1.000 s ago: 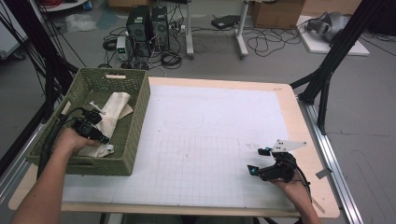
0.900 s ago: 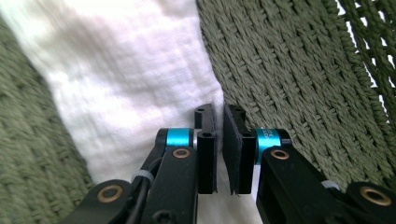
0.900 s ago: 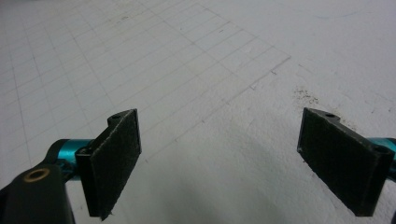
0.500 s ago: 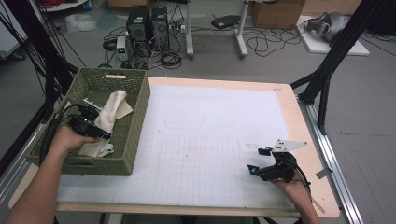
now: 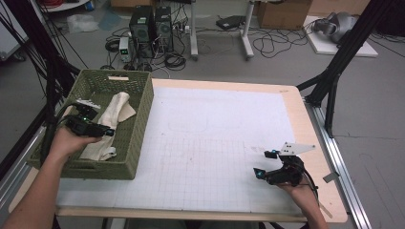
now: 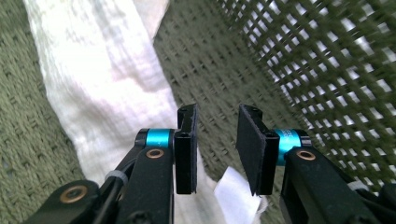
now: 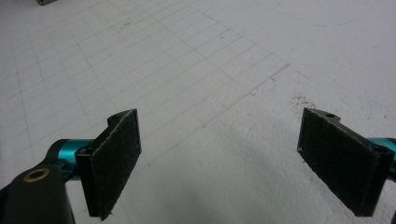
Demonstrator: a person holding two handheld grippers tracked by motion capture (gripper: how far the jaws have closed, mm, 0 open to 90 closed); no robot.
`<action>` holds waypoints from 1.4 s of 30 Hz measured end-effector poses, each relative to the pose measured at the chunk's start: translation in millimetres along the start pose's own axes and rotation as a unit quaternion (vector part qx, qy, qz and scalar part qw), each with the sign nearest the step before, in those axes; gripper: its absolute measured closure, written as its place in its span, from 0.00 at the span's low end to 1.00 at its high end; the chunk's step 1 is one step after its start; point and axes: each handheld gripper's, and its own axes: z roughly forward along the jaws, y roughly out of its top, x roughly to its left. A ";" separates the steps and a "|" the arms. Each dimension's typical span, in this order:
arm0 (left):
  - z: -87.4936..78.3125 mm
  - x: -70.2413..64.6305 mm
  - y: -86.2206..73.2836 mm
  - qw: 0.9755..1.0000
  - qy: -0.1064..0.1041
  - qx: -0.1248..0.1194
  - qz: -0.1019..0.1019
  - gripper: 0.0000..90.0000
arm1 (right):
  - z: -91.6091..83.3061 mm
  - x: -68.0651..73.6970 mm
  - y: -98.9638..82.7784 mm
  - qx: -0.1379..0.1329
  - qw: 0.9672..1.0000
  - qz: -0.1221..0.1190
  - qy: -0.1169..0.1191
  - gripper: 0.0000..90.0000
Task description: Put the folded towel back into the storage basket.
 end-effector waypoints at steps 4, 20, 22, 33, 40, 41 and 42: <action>-7.6 -4.5 0.5 1.000 -0.008 -0.025 0.007 0.74 | -0.7 0.0 0.1 -0.003 1.000 0.000 -0.001 0.14; -45.8 -39.6 -4.6 0.991 -0.020 -0.128 0.034 0.59 | -1.9 2.6 3.7 -0.016 1.000 -0.004 -0.003 0.14; -48.7 -44.9 -5.4 0.989 -0.024 -0.138 0.038 0.57 | -2.1 3.3 3.7 -0.016 1.000 -0.004 -0.003 0.14; -53.8 -73.0 -7.0 0.981 -0.040 -0.180 0.056 0.52 | -2.8 3.4 4.5 -0.020 1.000 -0.005 -0.004 0.14; -50.2 -88.6 -6.3 0.978 -0.047 -0.190 0.068 0.49 | -2.8 4.0 4.6 -0.019 1.000 -0.006 -0.004 0.14; -49.8 -90.2 -6.0 0.978 -0.046 -0.192 0.069 0.49 | -2.9 4.2 4.7 -0.019 1.000 -0.006 -0.004 0.14; -49.2 -92.0 -5.7 0.977 -0.048 -0.192 0.072 0.49 | -3.1 4.3 4.9 -0.020 1.000 -0.005 -0.004 0.14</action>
